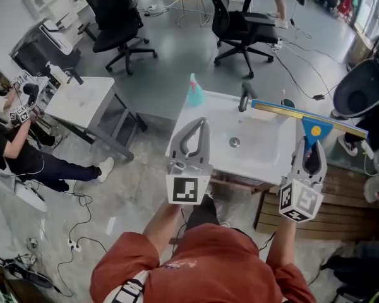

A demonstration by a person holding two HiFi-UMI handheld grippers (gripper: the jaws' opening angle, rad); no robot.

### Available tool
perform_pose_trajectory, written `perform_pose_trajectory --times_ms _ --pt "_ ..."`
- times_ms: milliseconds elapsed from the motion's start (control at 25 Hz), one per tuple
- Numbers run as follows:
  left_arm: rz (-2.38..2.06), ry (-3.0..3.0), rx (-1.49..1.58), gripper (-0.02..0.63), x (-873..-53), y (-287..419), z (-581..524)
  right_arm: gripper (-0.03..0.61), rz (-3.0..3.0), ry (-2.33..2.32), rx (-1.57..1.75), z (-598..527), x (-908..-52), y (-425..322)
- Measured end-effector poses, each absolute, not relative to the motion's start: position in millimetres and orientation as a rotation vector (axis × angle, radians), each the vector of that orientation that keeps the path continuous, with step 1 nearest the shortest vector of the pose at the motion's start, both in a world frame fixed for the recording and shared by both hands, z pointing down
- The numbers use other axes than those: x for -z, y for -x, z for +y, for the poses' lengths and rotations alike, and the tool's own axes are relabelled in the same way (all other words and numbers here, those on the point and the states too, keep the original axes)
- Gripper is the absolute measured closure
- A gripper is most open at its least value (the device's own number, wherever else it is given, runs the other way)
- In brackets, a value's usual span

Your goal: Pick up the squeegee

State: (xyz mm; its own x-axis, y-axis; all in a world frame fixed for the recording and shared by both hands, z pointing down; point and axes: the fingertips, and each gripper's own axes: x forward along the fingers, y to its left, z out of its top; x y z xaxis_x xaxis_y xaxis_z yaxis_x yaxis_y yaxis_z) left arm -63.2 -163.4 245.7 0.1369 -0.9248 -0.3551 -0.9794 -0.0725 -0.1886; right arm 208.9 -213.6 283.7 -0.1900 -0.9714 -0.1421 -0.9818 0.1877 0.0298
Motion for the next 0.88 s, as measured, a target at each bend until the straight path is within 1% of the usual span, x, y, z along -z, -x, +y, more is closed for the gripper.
perform_pose_trajectory --times_ms 360,880 --pt "1.840 2.051 -0.255 0.600 -250.4 65.0 -158.2 0.445 2.290 1.839 -0.323 -202.6 -273.6 -197.9" --pt "1.855 2.063 -0.244 0.600 -257.2 67.7 -166.0 0.446 2.351 1.862 -0.275 -215.0 -287.6 -194.1"
